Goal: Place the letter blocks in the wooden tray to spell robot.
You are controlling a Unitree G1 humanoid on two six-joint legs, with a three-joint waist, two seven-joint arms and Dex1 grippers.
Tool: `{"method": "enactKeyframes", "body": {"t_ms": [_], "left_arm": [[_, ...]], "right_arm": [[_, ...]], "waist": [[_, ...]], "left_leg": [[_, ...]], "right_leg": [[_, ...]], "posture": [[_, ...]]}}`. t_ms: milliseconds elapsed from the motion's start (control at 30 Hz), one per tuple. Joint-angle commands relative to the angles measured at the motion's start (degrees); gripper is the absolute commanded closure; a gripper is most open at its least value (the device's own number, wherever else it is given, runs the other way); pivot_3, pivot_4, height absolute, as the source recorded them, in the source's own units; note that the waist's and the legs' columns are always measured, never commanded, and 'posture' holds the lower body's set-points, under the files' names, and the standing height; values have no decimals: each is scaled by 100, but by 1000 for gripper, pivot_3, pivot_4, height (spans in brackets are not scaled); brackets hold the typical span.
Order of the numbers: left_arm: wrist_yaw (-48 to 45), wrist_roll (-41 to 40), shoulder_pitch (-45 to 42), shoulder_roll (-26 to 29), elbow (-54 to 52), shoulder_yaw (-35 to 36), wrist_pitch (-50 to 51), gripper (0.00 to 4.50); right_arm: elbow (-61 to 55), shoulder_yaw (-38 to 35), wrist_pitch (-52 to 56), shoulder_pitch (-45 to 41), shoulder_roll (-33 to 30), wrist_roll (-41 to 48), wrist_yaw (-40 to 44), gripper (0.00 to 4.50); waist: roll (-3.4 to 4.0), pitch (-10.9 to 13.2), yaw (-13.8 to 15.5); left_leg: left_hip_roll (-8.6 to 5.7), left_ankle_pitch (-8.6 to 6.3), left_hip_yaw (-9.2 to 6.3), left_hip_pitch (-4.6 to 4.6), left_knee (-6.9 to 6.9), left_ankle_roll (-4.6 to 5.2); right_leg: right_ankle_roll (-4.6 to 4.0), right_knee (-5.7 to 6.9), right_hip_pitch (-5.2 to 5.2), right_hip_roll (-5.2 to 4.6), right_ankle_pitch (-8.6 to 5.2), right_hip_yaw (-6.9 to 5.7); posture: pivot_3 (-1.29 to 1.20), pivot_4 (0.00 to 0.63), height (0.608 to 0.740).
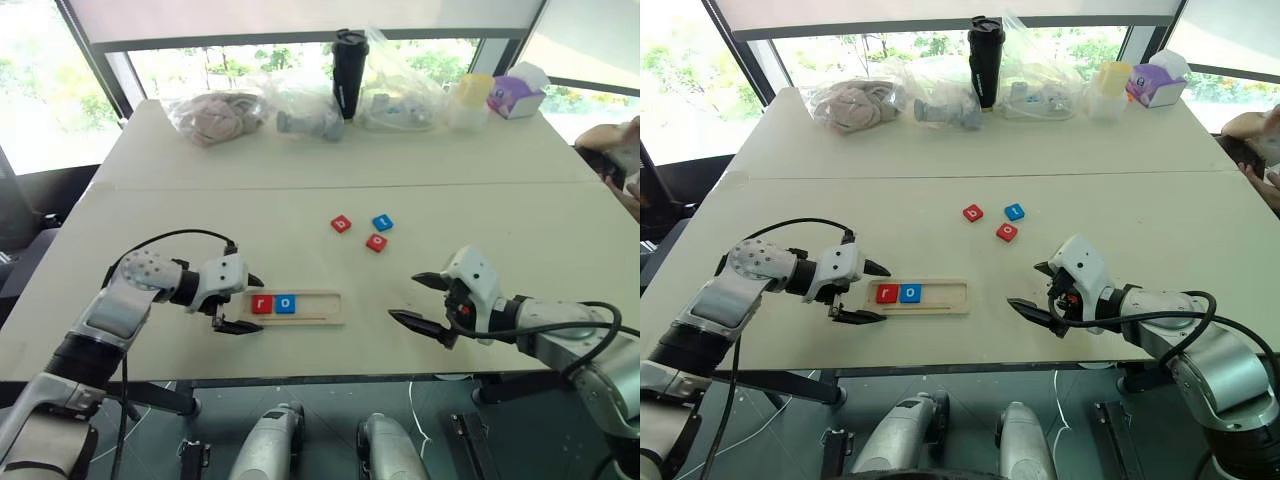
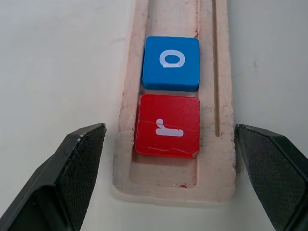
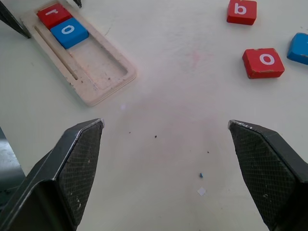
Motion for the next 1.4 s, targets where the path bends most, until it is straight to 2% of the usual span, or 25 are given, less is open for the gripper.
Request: {"method": "enactKeyframes", "body": {"t_ms": [33, 100, 200, 433, 700, 933, 1033, 1100, 1167, 1200, 1333, 1400], "left_arm": [[-78, -1415, -9, 483, -697, 1357, 1607, 39], [148, -1750, 85, 545, -882, 1767, 2033, 39], [886, -1935, 170, 322, -1077, 2278, 2365, 39], [2225, -2197, 466, -316, -1990, 2665, 2674, 39], [2952, -2440, 873, -636, -2589, 2766, 2760, 39], [3326, -2680, 1186, -689, -2786, 2898, 2812, 39], [3402, -2695, 1204, -663, -2802, 2872, 2779, 0], [3430, -2680, 1198, -631, -2797, 2848, 2747, 0], [3443, -2684, 1169, -608, -2774, 2841, 2729, 0], [3439, -2691, 1156, -601, -2768, 2829, 2721, 0], [3411, -2658, 1073, -595, -2784, 2645, 2673, 0], [3425, -2646, 942, -658, -2832, 2456, 2650, 0]], "right_arm": [[679, 185, -258, -932, 520, -255, -352, 184], [1258, 522, -220, -1574, 900, -573, -639, 184], [2392, 994, -60, -2592, 1594, -1028, -1093, 184], [4844, 1640, -616, -4144, 2744, -1849, -1191, 184], [7476, 1621, -1756, -5283, 3400, -2464, -1125, 184], [8715, 1430, -2279, -5711, 3691, -2666, -969, 184], [8928, 1427, -2425, -5750, 3794, -2776, -915, 992], [8996, 1409, -2479, -5768, 3832, -2838, -896, 1867], [9030, 1363, -2499, -5779, 3846, -2877, -903, 3047], [9026, 1348, -2507, -5780, 3841, -2904, -908, 3343], [8712, 1225, -2433, -5755, 3712, -2953, -935, 3331], [7776, 1141, -2133, -5499, 3430, -2875, -786, 3331]], "waist": [[-12, 7, -121], [-4, 5, -135], [3, 2, -113], [-3, 4, -59], [-1, 4, -112], [-1, 4, -115], [-1, 3, -120], [0, 3, -122], [0, 3, -124], [0, 3, -124], [1, 3, -115], [2, 4, -90]], "left_leg": [[3, 1, -2, -1, 0, 2], [7, 1, -2, 6, 0, 1], [7, 4, -1, 18, -2, 5], [-8, 11, -1, 9, -1, 1], [-8, 15, 1, 14, -11, -29], [-7, 19, 0, 15, -22, -36], [-7, 20, 0, 16, -22, -39], [-6, 21, 0, 21, -25, -40], [-6, 21, 0, 23, -26, -42], [-6, 22, 0, 23, -27, -42], [-6, 23, 0, 23, -28, -45], [-6, 23, 0, 23, -28, -45]], "right_leg": [[0, 3, -2, 4, 0, -1], [0, 5, -2, 4, 0, -5], [0, 6, 2, 4, 0, -8], [29, 25, -2, 4, 20, -7], [35, 38, -12, 12, 36, -3], [36, 44, -18, 16, 36, -3], [34, 45, -18, 20, 36, -3], [33, 45, -18, 25, 37, -2], [33, 48, -18, 26, 37, -2], [33, 49, -18, 27, 37, -1], [33, 50, -24, 29, 37, -1], [33, 50, -42, 28, 37, -1]], "posture": [[0, 150, 740], [0, 150, 740], [0, 150, 740], [0, 150, 740], [0, 150, 740], [0, 150, 740], [0, 150, 740], [0, 150, 740], [0, 150, 740], [0, 150, 740], [0, 150, 740], [0, 150, 740]]}}
